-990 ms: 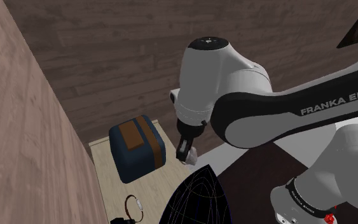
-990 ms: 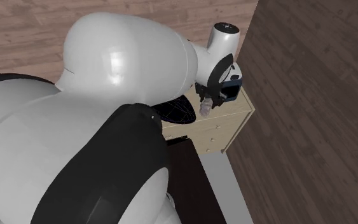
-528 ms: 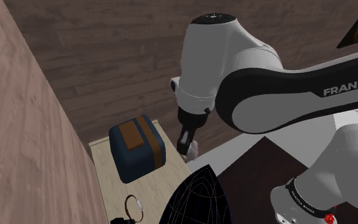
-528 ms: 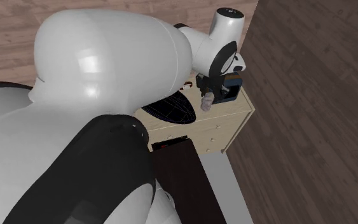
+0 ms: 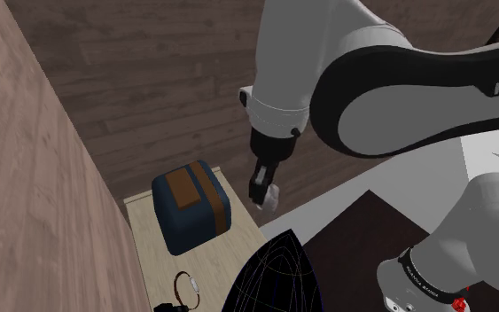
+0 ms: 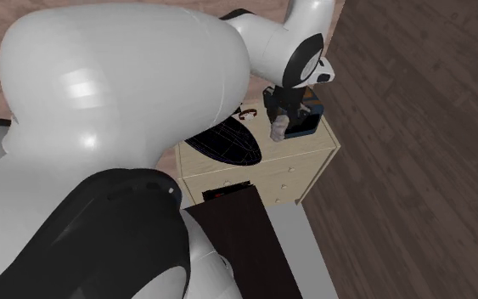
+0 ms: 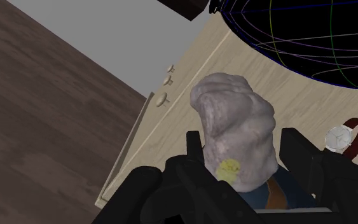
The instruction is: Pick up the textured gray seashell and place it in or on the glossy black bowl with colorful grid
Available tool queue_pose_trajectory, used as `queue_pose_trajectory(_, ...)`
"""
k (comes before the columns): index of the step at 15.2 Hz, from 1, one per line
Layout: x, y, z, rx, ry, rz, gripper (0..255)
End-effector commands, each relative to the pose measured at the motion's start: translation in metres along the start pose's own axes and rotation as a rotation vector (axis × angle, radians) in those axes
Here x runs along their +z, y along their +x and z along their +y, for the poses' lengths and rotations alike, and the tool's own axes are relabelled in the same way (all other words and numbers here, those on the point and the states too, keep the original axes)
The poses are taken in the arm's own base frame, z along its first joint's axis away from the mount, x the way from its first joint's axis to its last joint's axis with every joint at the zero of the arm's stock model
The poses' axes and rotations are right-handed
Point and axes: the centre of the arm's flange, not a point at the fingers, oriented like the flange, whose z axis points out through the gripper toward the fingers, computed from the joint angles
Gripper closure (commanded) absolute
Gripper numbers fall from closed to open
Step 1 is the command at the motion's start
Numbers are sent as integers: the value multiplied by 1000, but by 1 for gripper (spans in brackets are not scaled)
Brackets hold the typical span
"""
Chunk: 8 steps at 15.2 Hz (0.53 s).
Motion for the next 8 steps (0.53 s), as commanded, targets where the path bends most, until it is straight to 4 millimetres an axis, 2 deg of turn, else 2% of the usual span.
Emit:
queue_pose_trajectory(1,-12,0,-1,0,0,0,255)
queue_pose_trajectory(3,-18,0,-1,0,0,0,255)
queue_pose_trajectory(8,-21,-27,-61,0,0,0,255)
